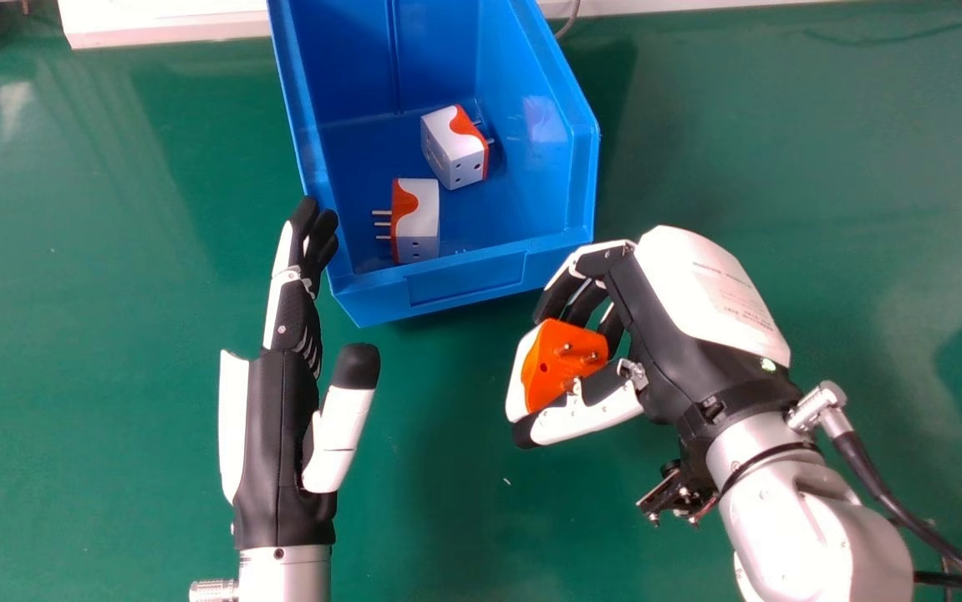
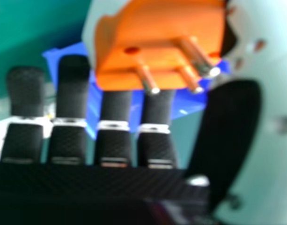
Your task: Pick all objects and put in blue box
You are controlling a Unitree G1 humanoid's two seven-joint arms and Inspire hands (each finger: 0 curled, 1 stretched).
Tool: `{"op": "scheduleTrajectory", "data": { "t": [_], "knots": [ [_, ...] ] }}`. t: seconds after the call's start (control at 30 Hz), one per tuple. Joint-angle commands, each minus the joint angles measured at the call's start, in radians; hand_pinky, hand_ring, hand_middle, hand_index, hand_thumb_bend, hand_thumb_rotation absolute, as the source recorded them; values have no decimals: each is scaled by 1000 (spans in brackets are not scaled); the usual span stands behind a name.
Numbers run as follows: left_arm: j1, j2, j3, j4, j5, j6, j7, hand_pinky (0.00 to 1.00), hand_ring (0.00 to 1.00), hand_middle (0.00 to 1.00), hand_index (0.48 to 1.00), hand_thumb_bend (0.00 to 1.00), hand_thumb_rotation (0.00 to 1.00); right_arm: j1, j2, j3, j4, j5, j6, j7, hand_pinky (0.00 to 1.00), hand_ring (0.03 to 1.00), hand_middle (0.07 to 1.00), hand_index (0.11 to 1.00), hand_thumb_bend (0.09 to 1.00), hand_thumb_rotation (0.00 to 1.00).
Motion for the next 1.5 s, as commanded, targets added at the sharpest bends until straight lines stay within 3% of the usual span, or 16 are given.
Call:
{"op": "scheduleTrajectory", "data": {
  "t": [0.0, 0.27, 0.4, 0.5, 0.7, 1.03, 1.27, 1.47],
  "knots": [
    [1, -9, -4, -16, 0, -11, 2, 992, 944, 946, 947, 924, 946, -15, 8, -15, -37, 3, -19, -28, 317, 378, 494, 516, 513, 0],
    [-3, -7, -3, -8, 0, -12, 1, 994, 945, 946, 947, 920, 942, -68, 12, -41, -65, 14, -12, -16, 308, 387, 495, 520, 506, 0],
    [-4, -6, -4, -7, -6, -7, -4, 992, 945, 946, 948, 913, 941, -112, 1, -54, -62, 31, -47, -37, 296, 393, 495, 526, 500, 0],
    [-6, -6, -3, -7, -1, -3, 0, 993, 945, 946, 948, 913, 940, -153, -8, -65, -44, 36, -78, -54, 297, 394, 492, 526, 498, 0],
    [-17, -5, -3, 7, -6, -12, -3, 993, 945, 946, 949, 915, 939, -252, -25, -78, -6, 42, -130, -61, 300, 398, 489, 527, 497, 0],
    [-32, -6, 2, 32, 10, -25, 13, 998, 949, 949, 952, 920, 938, -407, -37, -74, 108, 22, -187, -99, 291, 397, 477, 531, 494, 0],
    [-38, -12, 3, 31, 6, -26, 15, 996, 950, 949, 953, 921, 941, -535, -31, -65, 217, 29, -206, -120, 290, 406, 485, 535, 493, 0],
    [-47, -17, 5, 26, 10, -14, 20, 997, 951, 948, 954, 917, 941, -658, -12, -72, 389, 111, -248, -131, 298, 418, 491, 530, 494, 0]
  ]
}}
